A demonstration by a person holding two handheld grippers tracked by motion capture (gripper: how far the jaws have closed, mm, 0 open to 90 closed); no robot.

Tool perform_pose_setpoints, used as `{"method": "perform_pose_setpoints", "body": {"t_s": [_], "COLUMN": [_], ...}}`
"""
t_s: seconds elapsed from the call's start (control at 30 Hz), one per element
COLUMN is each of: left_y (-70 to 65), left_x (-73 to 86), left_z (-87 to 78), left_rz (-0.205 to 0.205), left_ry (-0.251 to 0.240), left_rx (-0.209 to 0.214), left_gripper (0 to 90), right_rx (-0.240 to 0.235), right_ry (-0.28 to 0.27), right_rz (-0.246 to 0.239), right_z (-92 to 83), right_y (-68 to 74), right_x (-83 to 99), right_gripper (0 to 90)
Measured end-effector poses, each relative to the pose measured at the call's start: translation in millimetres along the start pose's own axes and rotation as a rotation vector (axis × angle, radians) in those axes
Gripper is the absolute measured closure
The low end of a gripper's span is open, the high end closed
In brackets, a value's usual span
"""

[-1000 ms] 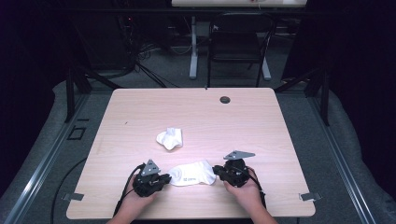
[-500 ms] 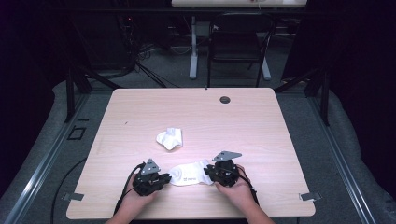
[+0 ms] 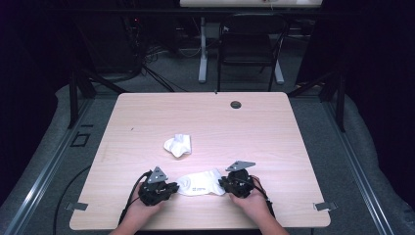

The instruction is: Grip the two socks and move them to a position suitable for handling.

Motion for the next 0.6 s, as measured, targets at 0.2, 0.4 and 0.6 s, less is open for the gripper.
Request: {"method": "perform_pose_setpoints", "body": {"t_s": [0.2,0.4,0.6], "left_y": [-1.2,-1.0,0.3], "left_x": [1.6,2.9,3.3], "left_z": [-2.1,-4.4,-5.8], "left_rz": [0.004,-0.005,-0.018], "left_ry": [0.003,0.014,0.021], "left_rx": [-0.001,0.009,0.023], "left_gripper": [81.5,81.4,80.1], "right_rx": [-0.013,-0.024,-0.029], "right_ry": [0.025,0.050,0.049], "right_rz": [0.011,0.018,0.019], "right_z": [-4.6,-6.1,-5.4], "right_y": [1.5,6.0,8.9], "right_x": [2.9,3.8,3.7], "right_gripper": [80.8,81.9,81.3]}}
Point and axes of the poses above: each handheld gripper's, and its own axes: z roughly forward along the jaws, x roughly out of its underside, y roughly to its left, the point moved 1 cm from there along z, roughly forward along the jaws, and after that the axes turned 6 degrees about -x, right-handed, at the moved point
